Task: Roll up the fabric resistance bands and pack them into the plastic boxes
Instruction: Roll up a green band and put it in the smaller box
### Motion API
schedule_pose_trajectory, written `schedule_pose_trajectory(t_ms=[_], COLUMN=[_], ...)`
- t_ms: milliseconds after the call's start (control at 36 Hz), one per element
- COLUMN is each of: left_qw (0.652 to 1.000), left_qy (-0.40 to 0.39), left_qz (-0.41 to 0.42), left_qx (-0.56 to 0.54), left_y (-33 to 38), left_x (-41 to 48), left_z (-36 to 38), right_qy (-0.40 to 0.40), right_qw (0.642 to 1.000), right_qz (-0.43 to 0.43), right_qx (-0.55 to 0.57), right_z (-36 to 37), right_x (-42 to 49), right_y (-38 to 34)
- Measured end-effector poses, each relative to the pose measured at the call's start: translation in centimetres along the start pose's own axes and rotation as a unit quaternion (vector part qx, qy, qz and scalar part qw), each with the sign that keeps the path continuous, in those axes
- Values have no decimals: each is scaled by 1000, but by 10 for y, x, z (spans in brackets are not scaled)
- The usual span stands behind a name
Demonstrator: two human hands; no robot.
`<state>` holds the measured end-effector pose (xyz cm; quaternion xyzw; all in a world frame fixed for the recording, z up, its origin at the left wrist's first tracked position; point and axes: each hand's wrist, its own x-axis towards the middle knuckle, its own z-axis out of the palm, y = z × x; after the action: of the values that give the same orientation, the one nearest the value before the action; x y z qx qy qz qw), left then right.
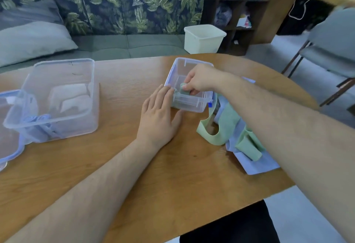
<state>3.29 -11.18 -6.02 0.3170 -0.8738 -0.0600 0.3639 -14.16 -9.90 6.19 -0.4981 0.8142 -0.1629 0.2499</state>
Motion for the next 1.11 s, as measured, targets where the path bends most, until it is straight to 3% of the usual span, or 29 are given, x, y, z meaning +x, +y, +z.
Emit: schedule_pose_trajectory(t_ms=[528,1111], left_qw=[998,997], left_qy=[-62,-73], left_qz=[-21,-20], left_qx=[24,20], left_y=[2,0], left_x=[1,3], left_z=[-4,-4], right_qy=[-44,-65], right_qw=[998,998], right_qz=[-10,13], right_qx=[33,23], right_z=[-2,3], right_x=[-7,-6], right_y=[3,-2])
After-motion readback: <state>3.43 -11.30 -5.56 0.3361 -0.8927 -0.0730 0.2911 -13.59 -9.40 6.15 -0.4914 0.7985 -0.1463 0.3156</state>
